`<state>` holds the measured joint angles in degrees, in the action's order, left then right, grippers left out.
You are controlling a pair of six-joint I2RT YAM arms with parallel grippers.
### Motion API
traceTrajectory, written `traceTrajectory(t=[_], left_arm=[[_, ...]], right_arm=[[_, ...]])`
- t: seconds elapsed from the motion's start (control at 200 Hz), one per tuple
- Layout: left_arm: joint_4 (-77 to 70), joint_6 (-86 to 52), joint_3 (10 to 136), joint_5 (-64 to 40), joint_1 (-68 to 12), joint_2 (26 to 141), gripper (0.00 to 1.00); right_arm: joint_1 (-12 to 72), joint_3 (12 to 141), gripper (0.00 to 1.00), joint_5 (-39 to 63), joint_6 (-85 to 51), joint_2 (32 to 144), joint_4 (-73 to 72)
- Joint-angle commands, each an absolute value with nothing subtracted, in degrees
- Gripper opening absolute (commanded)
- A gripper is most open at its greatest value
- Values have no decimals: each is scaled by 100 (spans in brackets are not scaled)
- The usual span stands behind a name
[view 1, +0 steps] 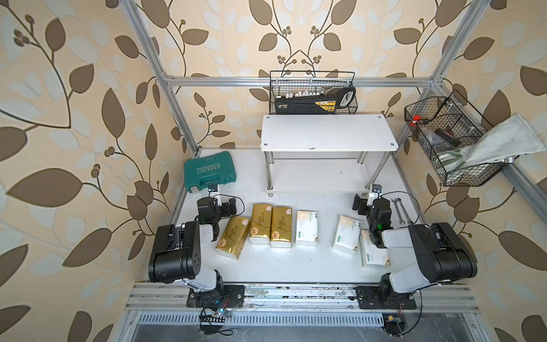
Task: Place the tissue boxes on the shelf by color
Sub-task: Pick up the box of tissues from the center of the board.
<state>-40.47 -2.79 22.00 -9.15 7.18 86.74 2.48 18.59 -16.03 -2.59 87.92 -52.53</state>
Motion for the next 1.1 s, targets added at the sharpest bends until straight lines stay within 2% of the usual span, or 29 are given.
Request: traceTrajectory(t=[0.0,0.915,1.095], left_arm=[[-4185,-231,2224,-1007,763,8552,99],[-4122,-235,2270,-924,745,8541,99],[-2743,-285,2950,-508,641,8162,99]], right_arm=[[229,1907,99,-1570,-299,8726,-5322],[229,1901,99,-1563,-308,8711,-5303],[320,1655,99,-1718,-285,8352,-5458]])
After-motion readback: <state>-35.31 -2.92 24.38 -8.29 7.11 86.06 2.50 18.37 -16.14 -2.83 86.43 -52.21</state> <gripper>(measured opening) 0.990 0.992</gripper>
